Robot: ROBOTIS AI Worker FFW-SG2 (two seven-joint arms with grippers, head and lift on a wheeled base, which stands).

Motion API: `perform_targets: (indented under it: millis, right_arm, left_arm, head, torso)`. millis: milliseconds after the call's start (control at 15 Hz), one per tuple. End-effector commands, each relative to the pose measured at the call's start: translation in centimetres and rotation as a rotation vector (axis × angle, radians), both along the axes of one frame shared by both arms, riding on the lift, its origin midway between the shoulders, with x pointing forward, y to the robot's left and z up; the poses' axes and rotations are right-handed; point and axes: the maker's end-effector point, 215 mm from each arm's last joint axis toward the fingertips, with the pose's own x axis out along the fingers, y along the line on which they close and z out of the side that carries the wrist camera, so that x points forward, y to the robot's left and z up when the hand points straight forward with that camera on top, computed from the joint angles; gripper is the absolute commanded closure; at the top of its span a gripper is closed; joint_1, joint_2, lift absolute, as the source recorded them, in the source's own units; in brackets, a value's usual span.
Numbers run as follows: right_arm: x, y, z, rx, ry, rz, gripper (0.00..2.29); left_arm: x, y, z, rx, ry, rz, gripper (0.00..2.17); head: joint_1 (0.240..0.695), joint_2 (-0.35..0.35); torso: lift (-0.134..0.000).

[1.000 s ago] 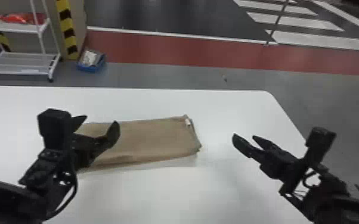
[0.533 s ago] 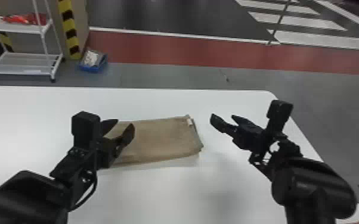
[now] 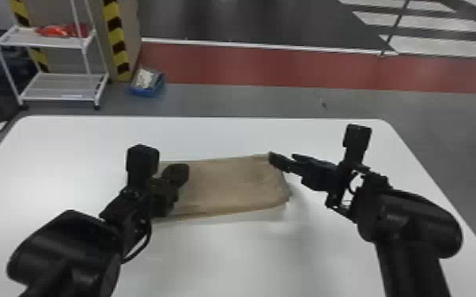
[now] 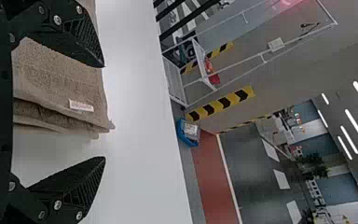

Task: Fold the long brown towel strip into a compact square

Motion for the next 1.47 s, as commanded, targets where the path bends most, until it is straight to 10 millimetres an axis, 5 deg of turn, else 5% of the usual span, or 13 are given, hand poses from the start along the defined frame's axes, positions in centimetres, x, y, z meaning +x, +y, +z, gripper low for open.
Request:
perform_targets:
  millis: [0,200,600,1000,1400]
  right_arm:
    - [-0.4,0.8,-1.2,-0.031,0.044,0.018,0.21]
    - [-1.2,-0.6,-4.0,-0.192,0.151,0.016,0.22]
    - [0.1,0.5,-3.1,-0.133,0.142,0.035,0.38]
    - [-1.3,1.3,-4.6,-0.08,0.236,0.065,0.48]
    - [-1.9,3.2,-3.7,0.007,0.228,0.11,1.23]
  left_arm:
    - [0.2,0.0,-0.3,0.002,0.006,-0.001,1.8]
    - [0.5,0.6,-0.1,-0.003,0.003,0.006,1.8]
    - [0.3,0.9,-0.2,-0.01,0.008,0.005,1.8]
    - [0.2,0.6,-0.6,-0.01,0.025,0.004,1.8]
    - [-0.3,0.5,-1.6,-0.001,0.061,-0.002,1.8]
  head:
    - [0.695,-0.104]
    - [0.695,-0.099]
    - [0.695,-0.098]
    - [0.695,-0.088]
    - [0.695,-0.08]
  torso:
    - [-0.124]
    - [-0.124]
    - [-0.124]
    - [-0.124]
    - [-0.124]
